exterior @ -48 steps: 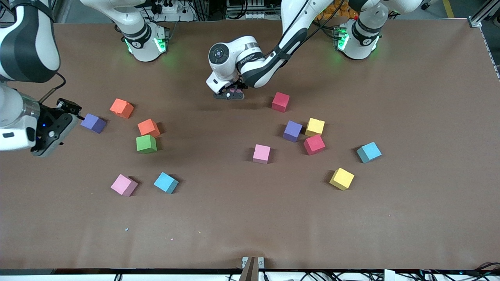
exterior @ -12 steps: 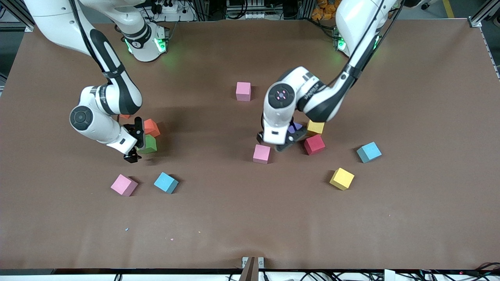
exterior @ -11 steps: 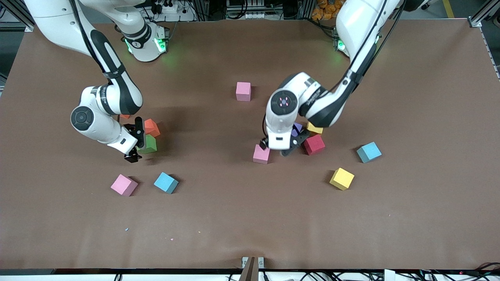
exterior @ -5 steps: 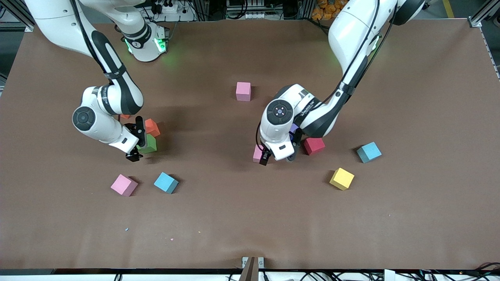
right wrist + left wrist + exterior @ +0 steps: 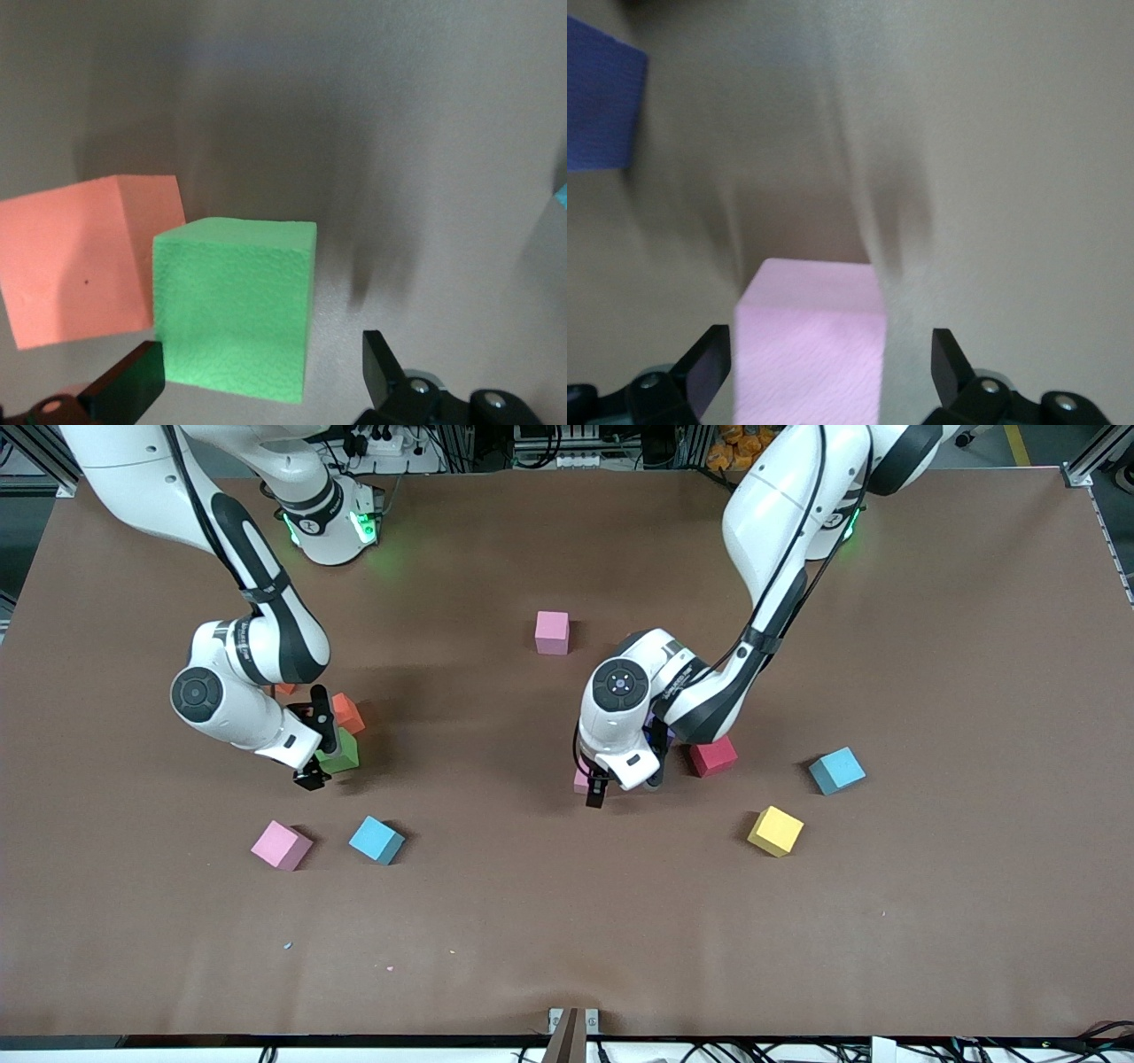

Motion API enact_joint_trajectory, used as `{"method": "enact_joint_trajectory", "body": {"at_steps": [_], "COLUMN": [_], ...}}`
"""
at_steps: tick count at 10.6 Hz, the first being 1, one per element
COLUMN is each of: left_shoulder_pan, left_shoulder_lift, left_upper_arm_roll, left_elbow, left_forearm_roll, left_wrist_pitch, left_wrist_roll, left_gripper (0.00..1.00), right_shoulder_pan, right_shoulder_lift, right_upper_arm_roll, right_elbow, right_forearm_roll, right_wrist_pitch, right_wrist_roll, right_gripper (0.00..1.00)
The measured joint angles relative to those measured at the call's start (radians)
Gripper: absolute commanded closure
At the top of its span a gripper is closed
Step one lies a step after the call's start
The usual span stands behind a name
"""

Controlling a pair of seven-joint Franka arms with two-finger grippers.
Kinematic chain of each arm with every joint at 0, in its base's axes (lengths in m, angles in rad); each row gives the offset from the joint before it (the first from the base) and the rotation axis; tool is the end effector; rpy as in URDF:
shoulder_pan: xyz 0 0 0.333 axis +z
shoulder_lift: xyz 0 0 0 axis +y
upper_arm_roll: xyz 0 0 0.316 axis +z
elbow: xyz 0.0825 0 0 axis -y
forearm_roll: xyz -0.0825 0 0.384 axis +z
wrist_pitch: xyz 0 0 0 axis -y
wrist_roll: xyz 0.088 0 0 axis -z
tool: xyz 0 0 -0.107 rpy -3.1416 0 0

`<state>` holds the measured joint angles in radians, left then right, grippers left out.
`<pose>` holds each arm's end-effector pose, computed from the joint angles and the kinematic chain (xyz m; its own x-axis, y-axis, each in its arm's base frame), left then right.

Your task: Arrange 11 blocks into digit 3

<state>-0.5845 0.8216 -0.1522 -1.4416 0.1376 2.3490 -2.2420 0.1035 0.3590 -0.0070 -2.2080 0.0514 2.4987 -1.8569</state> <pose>0.5590 -0.4750 0.2120 0.1061 0.9923 -0.0636 0.9922 -0.1015 0.0727 0.5442 0.0523 0.2096 -0.3327 0.9420 0.0438 0.9404 0.3349 -0.0587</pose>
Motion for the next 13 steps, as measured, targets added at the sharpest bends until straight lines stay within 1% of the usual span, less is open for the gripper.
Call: {"method": "enact_joint_trajectory", "body": {"at_steps": [2, 5, 6, 8, 9, 13], "left_shoulder_pan": [-0.010, -0.013, -0.014, -0.014, -0.014, -0.019], "left_shoulder_lift": [0.007, 0.018, 0.022, 0.025, 0.026, 0.025], "left_upper_arm_roll": [0.012, 0.014, 0.014, 0.016, 0.016, 0.016], "left_elbow": [0.000, 0.000, 0.000, 0.000, 0.000, 0.003], "left_forearm_roll": [0.000, 0.000, 0.000, 0.000, 0.003, 0.012], "left_wrist_pitch": [0.008, 0.009, 0.015, 0.038, 0.043, 0.045], "left_wrist_roll": [-0.042, -0.045, -0.045, -0.045, -0.044, -0.042], "left_gripper": [0.00, 0.00, 0.18, 0.85, 1.00, 1.00], "right_shoulder_pan": [-0.030, -0.055, -0.054, -0.051, -0.049, -0.011], "right_shoulder_lift": [-0.008, -0.007, -0.006, 0.000, 0.005, 0.013], "right_upper_arm_roll": [-0.004, -0.004, -0.003, 0.000, 0.001, 0.021], "right_elbow": [0.025, 0.030, 0.024, 0.011, 0.009, -0.006], "right_forearm_roll": [0.000, 0.000, 0.001, 0.002, 0.003, 0.004], "right_wrist_pitch": [-0.001, -0.006, -0.007, -0.007, -0.007, -0.004], "right_wrist_roll": [-0.101, -0.135, -0.135, -0.133, -0.129, -0.039], "right_gripper": [0.00, 0.00, 0.00, 0.00, 0.00, 0.00]}}
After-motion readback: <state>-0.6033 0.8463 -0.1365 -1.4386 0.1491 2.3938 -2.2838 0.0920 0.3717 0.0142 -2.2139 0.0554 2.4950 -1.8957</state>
